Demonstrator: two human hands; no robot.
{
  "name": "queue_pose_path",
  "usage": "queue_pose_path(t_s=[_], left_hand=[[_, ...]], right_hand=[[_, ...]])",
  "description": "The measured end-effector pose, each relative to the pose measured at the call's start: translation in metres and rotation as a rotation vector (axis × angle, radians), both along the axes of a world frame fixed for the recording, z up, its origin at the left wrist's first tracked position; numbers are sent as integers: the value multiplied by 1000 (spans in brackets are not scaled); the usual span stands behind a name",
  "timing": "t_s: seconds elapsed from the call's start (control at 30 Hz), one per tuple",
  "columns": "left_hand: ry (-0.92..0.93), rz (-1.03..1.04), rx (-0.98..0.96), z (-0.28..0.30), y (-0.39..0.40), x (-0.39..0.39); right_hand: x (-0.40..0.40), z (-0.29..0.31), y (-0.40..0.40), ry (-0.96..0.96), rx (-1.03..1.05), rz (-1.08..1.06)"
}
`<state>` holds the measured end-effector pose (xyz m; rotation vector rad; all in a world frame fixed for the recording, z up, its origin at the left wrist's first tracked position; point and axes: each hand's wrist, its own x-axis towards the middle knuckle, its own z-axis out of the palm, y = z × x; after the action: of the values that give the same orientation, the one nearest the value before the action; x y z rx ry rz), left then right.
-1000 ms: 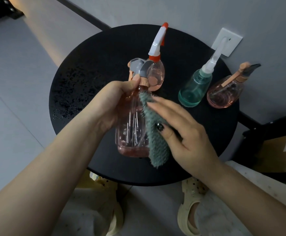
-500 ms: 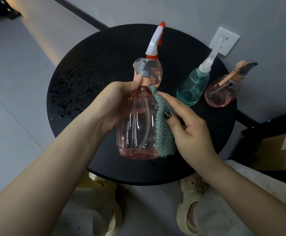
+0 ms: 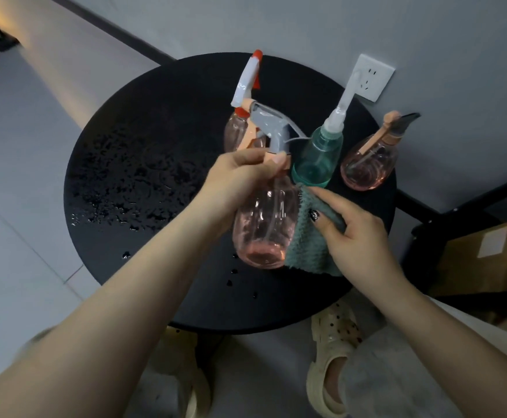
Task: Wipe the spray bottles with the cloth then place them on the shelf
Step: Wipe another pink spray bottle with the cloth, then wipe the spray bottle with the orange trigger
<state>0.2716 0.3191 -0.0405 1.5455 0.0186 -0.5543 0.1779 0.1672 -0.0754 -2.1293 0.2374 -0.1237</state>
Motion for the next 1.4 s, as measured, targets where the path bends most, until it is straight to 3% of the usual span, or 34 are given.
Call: queue_pose_path(t_s=[0.23, 0.37, 0.73, 1.17, 1.27, 1.4], left_hand=[[-290, -160, 342, -20, -59, -4], [-355, -200, 451, -35, -89, -7], [-423, -158, 381, -50, -145, -17], [-459, -315, 451, -35, -120, -17], [-496, -230, 523, -25, -96, -6], [-486, 40, 544, -19, -56, 16]], right_hand=[[-4, -9, -48, 58, -47, -181], [-4, -14, -67, 86, -38, -237], [0, -27, -94, 99, -49, -386], [-19, -9, -76, 191, -210, -266], [-17, -3, -58, 175, -194, -204], [4, 0, -33, 85, -172, -185]])
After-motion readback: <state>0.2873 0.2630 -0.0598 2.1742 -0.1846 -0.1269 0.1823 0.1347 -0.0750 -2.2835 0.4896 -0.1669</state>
